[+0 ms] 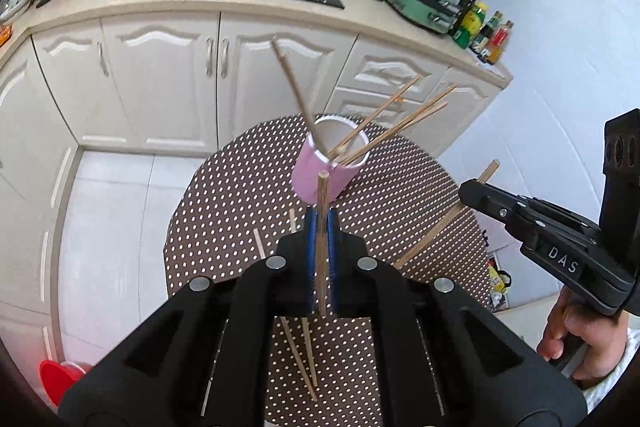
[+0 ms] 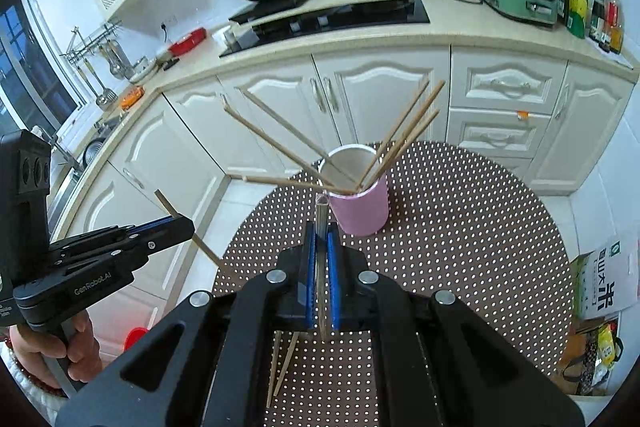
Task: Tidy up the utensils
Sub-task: 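Grasp a wooden chopstick with the left gripper while the right gripper grasps another, then lift the left gripper's chopstick above the cup while the right gripper carries its chopstick there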
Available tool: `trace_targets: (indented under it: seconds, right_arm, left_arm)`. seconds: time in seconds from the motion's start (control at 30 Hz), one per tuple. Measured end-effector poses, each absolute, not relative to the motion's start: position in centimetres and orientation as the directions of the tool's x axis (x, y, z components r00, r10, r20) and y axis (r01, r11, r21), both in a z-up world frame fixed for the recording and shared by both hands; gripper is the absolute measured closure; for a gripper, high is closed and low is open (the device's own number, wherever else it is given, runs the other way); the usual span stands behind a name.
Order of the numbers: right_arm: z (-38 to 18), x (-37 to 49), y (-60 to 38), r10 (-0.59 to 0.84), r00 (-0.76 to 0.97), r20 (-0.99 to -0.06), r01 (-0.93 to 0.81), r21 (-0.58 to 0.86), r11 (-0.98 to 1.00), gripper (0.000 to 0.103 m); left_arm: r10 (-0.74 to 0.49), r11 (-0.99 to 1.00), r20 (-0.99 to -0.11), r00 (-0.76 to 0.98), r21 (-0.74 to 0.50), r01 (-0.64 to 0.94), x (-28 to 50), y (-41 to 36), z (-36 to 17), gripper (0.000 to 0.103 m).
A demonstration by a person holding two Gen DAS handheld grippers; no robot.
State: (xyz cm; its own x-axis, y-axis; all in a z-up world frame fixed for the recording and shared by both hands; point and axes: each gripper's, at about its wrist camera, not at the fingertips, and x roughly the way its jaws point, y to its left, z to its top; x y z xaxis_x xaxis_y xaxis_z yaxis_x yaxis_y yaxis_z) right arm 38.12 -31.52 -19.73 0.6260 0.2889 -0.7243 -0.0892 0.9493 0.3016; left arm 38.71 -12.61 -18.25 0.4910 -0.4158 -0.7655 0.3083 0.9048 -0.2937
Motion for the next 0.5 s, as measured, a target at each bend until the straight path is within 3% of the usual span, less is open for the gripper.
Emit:
trace_targets:
  seconds: [0.5]
  right_arm:
    - [-12.5,40.6,-33.8,0.246,0.76,-0.602,-0.118,0.244,0.963,0.098]
  left_arm:
    - [-0.469,0.882,-0.653,0.595,-0.307,0.357,41.3,-14.6,-11.9,0.097]
